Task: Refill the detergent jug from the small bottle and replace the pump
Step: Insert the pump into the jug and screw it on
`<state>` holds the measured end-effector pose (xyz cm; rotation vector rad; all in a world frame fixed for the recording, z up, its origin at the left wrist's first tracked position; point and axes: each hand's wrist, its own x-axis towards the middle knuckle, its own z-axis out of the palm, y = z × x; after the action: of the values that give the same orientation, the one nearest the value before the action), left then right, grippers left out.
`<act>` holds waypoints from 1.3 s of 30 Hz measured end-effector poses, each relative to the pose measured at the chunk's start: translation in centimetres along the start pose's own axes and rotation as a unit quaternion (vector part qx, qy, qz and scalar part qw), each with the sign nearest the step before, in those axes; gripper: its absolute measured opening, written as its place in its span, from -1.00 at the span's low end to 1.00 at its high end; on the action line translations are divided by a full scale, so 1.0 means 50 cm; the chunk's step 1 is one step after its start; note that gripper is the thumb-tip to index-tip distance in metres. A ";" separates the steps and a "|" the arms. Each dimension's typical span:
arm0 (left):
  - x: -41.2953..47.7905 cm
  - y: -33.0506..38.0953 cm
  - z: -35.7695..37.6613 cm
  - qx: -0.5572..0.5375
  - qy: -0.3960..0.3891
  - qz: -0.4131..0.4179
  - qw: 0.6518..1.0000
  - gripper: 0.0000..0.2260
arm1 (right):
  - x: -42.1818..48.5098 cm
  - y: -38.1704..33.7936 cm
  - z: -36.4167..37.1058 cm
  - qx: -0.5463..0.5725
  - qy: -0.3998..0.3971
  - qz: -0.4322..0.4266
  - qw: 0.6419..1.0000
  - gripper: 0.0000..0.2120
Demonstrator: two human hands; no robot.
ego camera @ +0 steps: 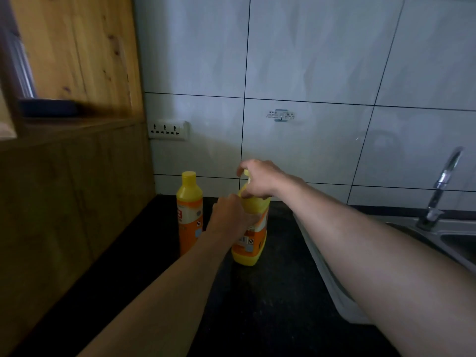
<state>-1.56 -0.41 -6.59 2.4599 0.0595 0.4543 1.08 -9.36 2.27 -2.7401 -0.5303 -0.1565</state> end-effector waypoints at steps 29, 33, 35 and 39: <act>-0.015 0.005 0.023 -0.129 -0.021 -0.021 0.991 -0.33 | -0.006 -0.025 -0.001 -0.024 0.043 0.069 0.996 -0.88; -0.019 0.007 0.023 -0.105 -0.010 -0.020 0.994 -0.47 | -0.007 -0.032 0.015 -0.027 0.083 0.084 0.993 -0.86; -0.023 0.012 0.026 -0.092 0.003 -0.027 0.995 -0.52 | -0.008 -0.039 0.018 -0.022 0.095 0.098 0.990 -0.86; -0.034 0.020 0.029 -0.051 0.040 -0.026 0.998 -0.64 | -0.001 -0.045 0.022 -0.017 0.113 0.122 0.986 -0.80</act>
<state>-2.72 -2.31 -7.61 2.3356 0.1288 0.5196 0.20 -7.02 1.92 -2.7426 -0.1311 -0.4121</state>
